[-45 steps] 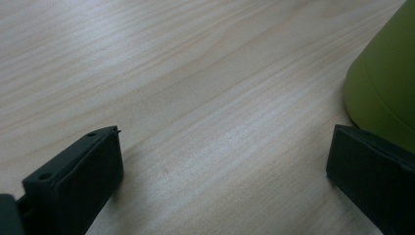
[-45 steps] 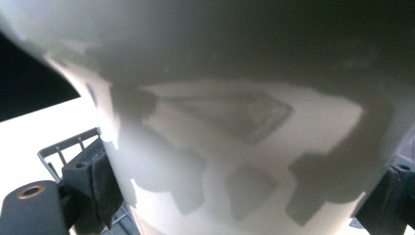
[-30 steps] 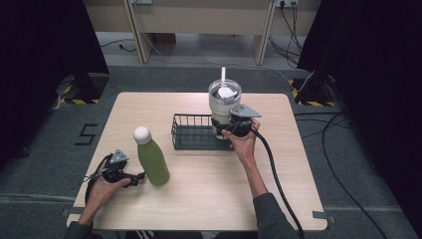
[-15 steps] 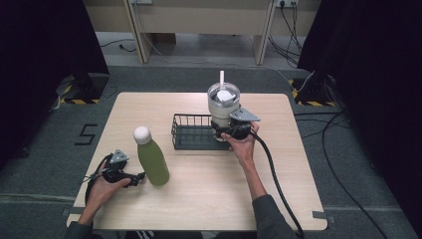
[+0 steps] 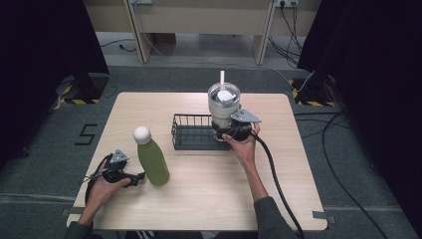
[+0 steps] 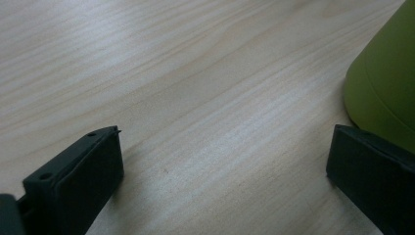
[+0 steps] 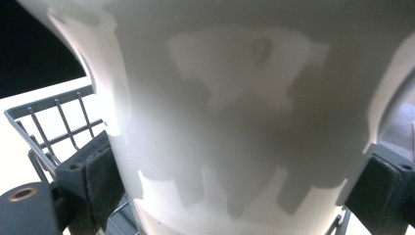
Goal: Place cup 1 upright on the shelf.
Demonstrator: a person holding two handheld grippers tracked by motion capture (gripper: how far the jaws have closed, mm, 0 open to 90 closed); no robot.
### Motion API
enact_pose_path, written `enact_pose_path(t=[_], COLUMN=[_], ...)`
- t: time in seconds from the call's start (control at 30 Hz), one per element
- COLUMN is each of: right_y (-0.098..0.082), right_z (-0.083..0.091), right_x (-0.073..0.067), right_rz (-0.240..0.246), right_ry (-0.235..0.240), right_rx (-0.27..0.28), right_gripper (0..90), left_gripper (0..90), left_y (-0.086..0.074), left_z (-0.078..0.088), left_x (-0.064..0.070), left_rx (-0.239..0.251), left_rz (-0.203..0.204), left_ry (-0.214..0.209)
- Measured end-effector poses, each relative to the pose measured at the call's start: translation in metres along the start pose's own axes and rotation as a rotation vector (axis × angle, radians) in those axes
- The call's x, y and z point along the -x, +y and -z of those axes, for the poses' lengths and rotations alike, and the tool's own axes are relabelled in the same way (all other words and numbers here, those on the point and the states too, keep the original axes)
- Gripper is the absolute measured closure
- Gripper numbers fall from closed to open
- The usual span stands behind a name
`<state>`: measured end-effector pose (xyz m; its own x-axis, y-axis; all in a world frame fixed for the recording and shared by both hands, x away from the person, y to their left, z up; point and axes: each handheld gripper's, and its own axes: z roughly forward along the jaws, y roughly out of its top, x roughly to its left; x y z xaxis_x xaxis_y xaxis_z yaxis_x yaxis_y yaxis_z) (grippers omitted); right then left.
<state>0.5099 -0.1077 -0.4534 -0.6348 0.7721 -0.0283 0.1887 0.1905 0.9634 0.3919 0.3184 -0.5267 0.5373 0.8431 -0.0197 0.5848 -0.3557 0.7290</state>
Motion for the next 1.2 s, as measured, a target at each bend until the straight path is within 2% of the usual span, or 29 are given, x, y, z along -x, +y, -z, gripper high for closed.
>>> enact_pose_path(t=[0.43,0.53,0.6,0.63,0.7,0.77,1.2], right_y=[0.006,0.007,0.007,0.008,0.009,0.009,0.001], right_z=[0.014,0.02,0.026,0.034,0.037,0.049,0.067], right_x=[-0.007,-0.007,-0.007,-0.007,-0.008,-0.007,-0.011], right_rz=[0.0,0.0,-0.004,-0.018,-0.019,-0.019,-0.033], right_ry=[-0.045,-0.053,-0.052,-0.05,-0.052,-0.054,-0.036], right_rx=[-0.015,-0.004,0.013,0.029,0.032,0.044,0.04], right_gripper=[9.3,10.8,12.4,15.0,14.3,14.6,14.7], left_gripper=[0.0,0.0,0.0,0.0,0.0,0.0,0.0], left_y=[0.0,0.0,0.0,0.0,0.0,0.0,0.0], left_z=[0.0,0.0,0.0,0.0,0.0,0.0,0.0], left_x=[0.0,0.0,0.0,0.0,0.0,0.0,0.0], left_rx=[0.0,0.0,0.0,0.0,0.0,0.0,0.0], left_rz=[0.0,0.0,0.0,0.0,0.0,0.0,0.0], left_ry=[0.0,0.0,0.0,0.0,-0.001,0.0,0.0])
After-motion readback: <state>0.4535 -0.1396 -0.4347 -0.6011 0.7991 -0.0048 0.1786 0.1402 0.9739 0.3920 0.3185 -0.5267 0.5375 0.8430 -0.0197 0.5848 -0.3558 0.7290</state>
